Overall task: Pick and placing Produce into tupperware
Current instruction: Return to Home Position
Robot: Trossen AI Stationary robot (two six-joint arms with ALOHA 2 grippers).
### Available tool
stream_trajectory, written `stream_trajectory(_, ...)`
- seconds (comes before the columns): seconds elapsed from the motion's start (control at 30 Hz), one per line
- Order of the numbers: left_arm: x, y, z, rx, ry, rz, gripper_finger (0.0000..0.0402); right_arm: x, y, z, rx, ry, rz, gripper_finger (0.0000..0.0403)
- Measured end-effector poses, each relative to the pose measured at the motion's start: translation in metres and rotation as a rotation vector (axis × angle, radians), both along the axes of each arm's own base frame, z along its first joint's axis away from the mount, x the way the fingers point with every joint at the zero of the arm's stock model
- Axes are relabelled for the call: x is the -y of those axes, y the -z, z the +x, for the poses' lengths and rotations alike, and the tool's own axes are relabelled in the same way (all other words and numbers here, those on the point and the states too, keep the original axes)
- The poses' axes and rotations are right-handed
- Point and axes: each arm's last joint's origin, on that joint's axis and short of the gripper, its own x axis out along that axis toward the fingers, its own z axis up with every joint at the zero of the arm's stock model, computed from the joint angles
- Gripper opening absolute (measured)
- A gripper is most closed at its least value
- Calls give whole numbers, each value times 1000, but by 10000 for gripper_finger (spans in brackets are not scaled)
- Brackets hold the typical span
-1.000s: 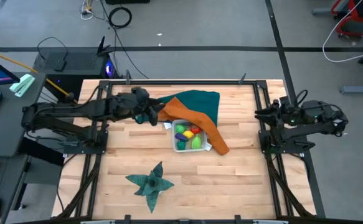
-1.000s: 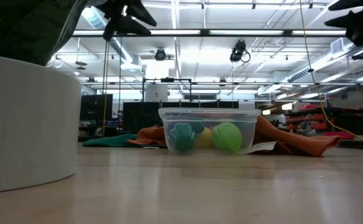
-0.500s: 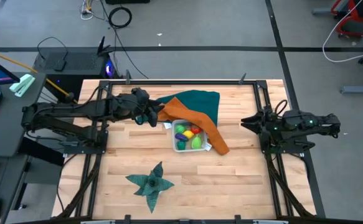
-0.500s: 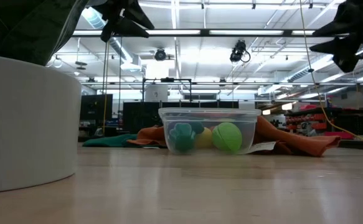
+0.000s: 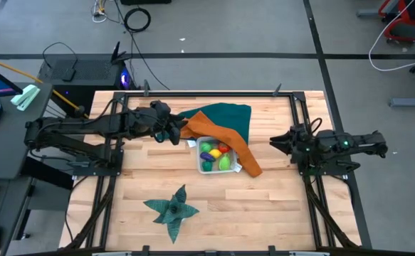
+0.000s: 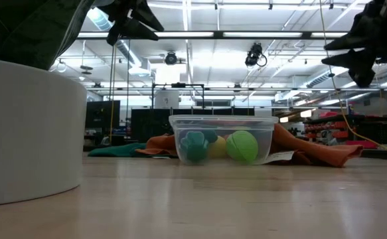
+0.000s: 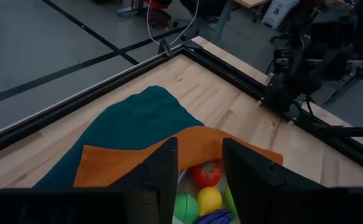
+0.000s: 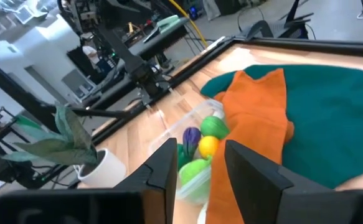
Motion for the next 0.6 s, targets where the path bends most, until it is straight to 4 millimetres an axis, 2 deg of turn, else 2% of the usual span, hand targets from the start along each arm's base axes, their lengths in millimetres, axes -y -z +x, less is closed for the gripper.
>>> stream_trajectory(0.37,0,0,0,3,-3,-6,129,0,23,16,102,-17,22,86)
stream_trajectory(0.6,0,0,0,4,-4,-9,127,3,24,18,122,-74,25,79)
